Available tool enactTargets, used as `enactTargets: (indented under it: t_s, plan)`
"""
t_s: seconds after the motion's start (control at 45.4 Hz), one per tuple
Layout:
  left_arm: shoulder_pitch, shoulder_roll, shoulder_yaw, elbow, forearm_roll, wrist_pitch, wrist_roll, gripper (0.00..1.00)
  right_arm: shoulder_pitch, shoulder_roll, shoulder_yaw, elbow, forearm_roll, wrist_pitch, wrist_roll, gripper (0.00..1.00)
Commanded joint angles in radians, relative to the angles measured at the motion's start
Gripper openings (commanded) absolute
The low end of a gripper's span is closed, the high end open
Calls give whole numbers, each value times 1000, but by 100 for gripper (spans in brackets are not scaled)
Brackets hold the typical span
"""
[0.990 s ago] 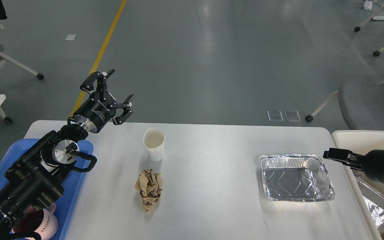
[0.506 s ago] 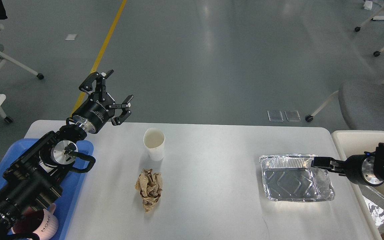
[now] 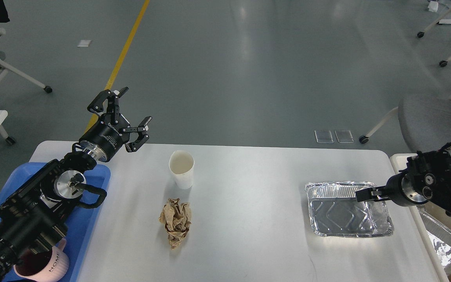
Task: Tidy desktop
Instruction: 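Reach the right gripper to the foil tray's edge nearest it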
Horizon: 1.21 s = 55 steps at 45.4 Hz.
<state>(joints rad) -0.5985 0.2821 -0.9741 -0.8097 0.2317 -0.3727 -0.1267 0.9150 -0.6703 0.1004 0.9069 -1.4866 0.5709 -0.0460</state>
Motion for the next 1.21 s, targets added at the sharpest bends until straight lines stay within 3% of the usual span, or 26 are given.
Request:
enactTargets:
  t_s: [0.0,0.11,0.44,0.814,1.1,1.188]
  plan:
    - [2,0,0,0,0,-2,-2,98,47,43,-97,-65,-6,23,49,100]
    - [2,-1,0,0,0,-3,-2,98,58,86,-134,-121,-6,41,90,100]
    - [2,2,-2,0,0,-6,-5,98,53,198,-169,-333,-3,61,124,100]
    - [2,5,-2,0,0,-5,-5,98,31,199,-235,-361,-3,58,212,100]
    - [2,5,-2,0,0,-6,-7,98,8,255,-266,-479,-6,52,241,84]
    - [2,5,-2,0,0,-5,-7,98,5,279,-300,-508,-6,50,256,72]
